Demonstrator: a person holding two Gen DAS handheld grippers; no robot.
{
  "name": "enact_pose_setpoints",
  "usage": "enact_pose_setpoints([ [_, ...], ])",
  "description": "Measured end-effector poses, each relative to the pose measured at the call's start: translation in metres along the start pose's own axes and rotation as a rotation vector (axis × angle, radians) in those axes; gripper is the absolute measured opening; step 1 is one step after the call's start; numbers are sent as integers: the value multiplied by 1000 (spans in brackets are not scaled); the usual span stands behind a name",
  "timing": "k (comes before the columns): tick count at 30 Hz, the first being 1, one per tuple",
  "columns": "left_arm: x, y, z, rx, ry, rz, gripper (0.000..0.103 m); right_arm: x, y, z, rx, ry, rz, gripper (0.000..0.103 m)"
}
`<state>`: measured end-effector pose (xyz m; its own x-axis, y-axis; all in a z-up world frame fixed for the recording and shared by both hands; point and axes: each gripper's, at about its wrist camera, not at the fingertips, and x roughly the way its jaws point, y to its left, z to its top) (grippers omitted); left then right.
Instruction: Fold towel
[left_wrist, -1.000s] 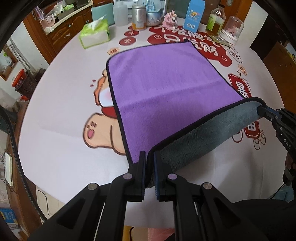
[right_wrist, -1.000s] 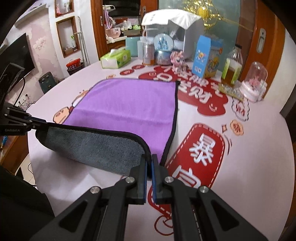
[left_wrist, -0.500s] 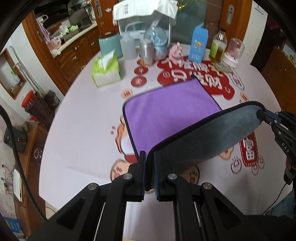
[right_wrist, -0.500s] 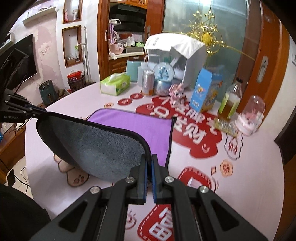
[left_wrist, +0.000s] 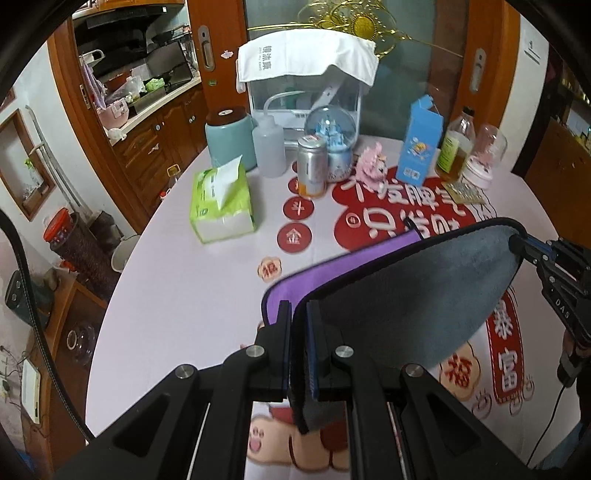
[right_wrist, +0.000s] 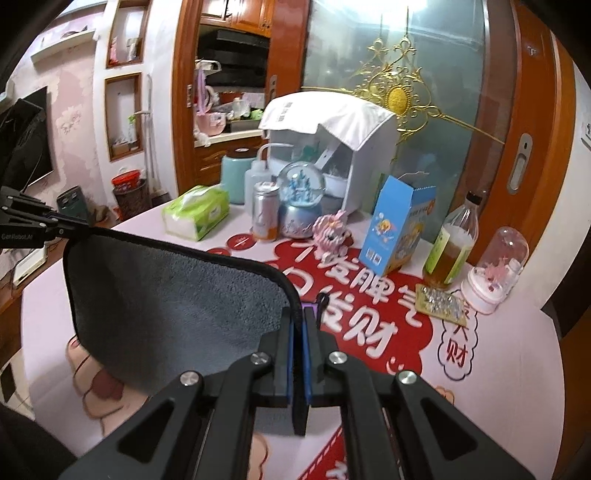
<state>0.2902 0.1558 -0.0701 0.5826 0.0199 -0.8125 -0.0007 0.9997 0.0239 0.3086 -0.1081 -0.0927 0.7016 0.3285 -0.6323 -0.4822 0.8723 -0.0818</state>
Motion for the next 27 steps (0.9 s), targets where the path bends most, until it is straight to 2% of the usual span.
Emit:
enact_pose_setpoints([
  [6, 41, 13, 13, -30, 5, -4, 6, 36, 4, 6, -8, -18, -51, 4],
  [13, 94, 32, 18, -67, 88, 26, 6, 87, 6, 5, -17, -19, -92, 5],
  [16, 111, 34, 18, -68, 126, 24, 6, 110, 8, -1, -26, 25, -100, 7],
  [18, 119, 32, 18, -65, 141, 19, 6, 126, 9, -5, -22, 77, -108, 12],
  [20, 126, 30, 16, -66, 152, 8, 6, 134, 8, -10, -4, 101, -105, 29],
  [23, 136, 26, 14, -70, 168, -10, 6, 140, 6, -16, 18, 109, -103, 46],
  [27, 144, 19, 15, -72, 181, -29, 7, 144, 5, -20, 26, 128, -106, 51],
])
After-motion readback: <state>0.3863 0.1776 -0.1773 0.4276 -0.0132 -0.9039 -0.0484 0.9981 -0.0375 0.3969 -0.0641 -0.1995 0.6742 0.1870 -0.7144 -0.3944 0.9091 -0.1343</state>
